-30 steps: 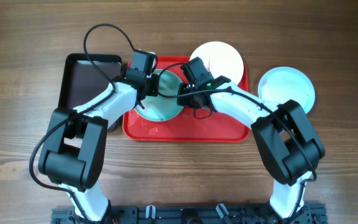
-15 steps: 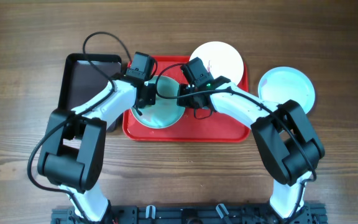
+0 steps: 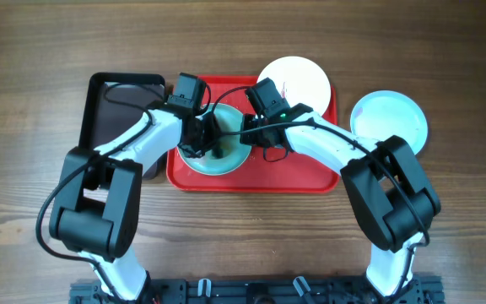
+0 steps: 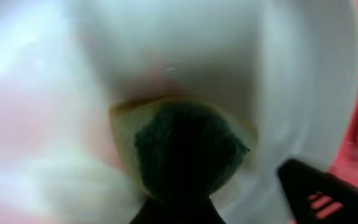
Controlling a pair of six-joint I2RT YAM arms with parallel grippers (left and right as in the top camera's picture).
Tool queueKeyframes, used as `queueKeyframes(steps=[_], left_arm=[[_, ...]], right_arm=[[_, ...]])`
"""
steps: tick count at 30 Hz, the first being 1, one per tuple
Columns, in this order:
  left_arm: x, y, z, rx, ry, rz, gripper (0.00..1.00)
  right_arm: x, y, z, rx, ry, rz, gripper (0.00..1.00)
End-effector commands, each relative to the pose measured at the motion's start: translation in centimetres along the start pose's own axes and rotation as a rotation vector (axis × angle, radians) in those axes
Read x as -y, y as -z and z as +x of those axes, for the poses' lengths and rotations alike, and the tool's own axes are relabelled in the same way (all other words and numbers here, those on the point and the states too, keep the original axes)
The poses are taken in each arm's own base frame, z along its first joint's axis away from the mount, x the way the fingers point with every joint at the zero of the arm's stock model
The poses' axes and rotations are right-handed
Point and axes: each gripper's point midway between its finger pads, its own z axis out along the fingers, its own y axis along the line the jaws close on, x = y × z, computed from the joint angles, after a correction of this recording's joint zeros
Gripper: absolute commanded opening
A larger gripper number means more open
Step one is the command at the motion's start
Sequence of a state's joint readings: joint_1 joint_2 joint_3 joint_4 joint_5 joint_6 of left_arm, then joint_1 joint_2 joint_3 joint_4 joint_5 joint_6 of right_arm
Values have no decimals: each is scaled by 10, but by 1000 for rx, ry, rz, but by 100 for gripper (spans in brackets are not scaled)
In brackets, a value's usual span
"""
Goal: Clean dirty plates on tray and stack at the side
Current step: 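Keep scrubbing the pale green plate with the left gripper's sponge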
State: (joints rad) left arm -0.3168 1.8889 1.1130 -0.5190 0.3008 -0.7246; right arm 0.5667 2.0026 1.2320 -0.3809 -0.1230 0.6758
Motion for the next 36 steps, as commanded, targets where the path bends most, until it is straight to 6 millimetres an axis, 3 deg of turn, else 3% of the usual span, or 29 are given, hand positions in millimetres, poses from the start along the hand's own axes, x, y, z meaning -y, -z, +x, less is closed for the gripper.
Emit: queueKeyframes(steps=[1, 4, 9, 12, 17, 21, 26, 30, 36], left_arm=[[9, -12, 5, -38, 59, 61, 4], [-1, -11, -20, 100, 46, -5, 4], [-52, 3, -52, 319, 62, -287, 4], [-81, 13, -47, 335, 64, -435, 4], [-96, 14, -19, 216, 67, -501, 4], [-76, 1, 12, 43, 36, -388, 4], [-17, -5, 35, -134, -127, -91, 4], [28, 7, 39, -170, -211, 121, 4], [60, 39, 25, -78, -264, 214, 4]], right_arm=[[20, -12, 13, -28, -12, 66, 4], [21, -12, 13, -29, -12, 67, 4], [20, -12, 13, -28, -12, 66, 4], [20, -12, 13, -28, -12, 66, 4], [20, -12, 12, -26, -12, 64, 4], [20, -12, 12, -27, -12, 64, 4], [18, -13, 14, -36, -8, 53, 4], [18, -13, 14, -37, -1, 53, 4], [18, -13, 14, -38, -1, 53, 4]])
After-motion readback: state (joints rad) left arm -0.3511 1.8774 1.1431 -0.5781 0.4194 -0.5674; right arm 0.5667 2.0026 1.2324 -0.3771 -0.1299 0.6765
